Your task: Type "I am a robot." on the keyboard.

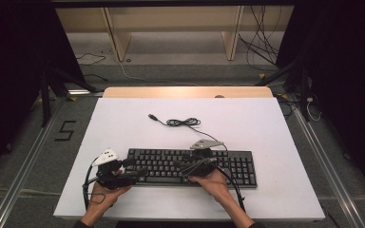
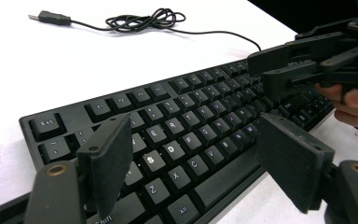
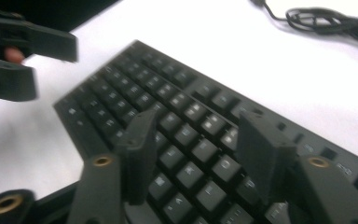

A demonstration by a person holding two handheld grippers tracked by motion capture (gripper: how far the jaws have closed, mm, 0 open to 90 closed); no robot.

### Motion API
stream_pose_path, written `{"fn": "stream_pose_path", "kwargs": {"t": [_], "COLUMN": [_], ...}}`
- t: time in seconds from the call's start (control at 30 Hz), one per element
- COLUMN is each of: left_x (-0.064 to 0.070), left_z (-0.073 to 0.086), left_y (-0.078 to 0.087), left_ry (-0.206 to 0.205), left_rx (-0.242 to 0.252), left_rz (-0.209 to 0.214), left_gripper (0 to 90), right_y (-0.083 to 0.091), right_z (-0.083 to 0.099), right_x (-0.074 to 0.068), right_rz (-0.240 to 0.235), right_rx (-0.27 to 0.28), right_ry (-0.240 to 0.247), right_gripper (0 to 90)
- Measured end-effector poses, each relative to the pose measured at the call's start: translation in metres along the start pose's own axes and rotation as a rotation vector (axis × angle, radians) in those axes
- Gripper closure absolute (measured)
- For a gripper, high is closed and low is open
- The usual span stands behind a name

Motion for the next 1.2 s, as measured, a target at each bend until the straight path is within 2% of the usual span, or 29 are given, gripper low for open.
{"fn": "stream_pose_path", "kwargs": {"t": [0.13,0.27,0.47,0.67,0.8,0.9,1.2], "left_x": [0.0,0.0,0.0,0.001,0.002,0.002,0.003], "left_z": [0.0,0.0,0.0,0.0,0.0,0.0,0.0], "left_y": [0.001,0.002,0.002,0.001,0.001,0.001,0.0], "left_ry": [0.001,0.001,-0.004,-0.008,-0.011,-0.013,-0.02], "left_rx": [0.007,0.011,0.015,0.014,0.014,0.016,0.013], "left_rz": [-0.003,-0.003,-0.003,0.002,0.005,0.005,0.008], "left_gripper": [26.7,26.4,26.1,25.8,25.7,25.6,25.4], "right_y": [0.003,0.003,-0.002,-0.007,-0.013,-0.017,-0.026], "right_z": [-0.004,-0.006,-0.006,-0.003,0.0,0.002,0.008], "right_x": [-0.006,-0.017,-0.027,-0.031,-0.037,-0.039,-0.044], "right_rz": [-0.024,-0.049,-0.061,-0.051,-0.057,-0.059,-0.066], "right_rx": [0.021,0.022,0.009,-0.003,-0.023,-0.034,-0.066], "right_ry": [0.011,0.026,0.059,0.077,0.093,0.101,0.114], "right_gripper": [40.9,40.9,55.8,78.8,87.2,90.0,90.0]}}
Point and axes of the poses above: each handheld gripper's, and its own axes: y roughly backward along the jaws, z roughly out of its underside, x roughly to its right, the point moved 4 cm from there along -y, roughly forward along the jaws, and after that the axes turned 11 degrees about z, right-handed, at the moved point
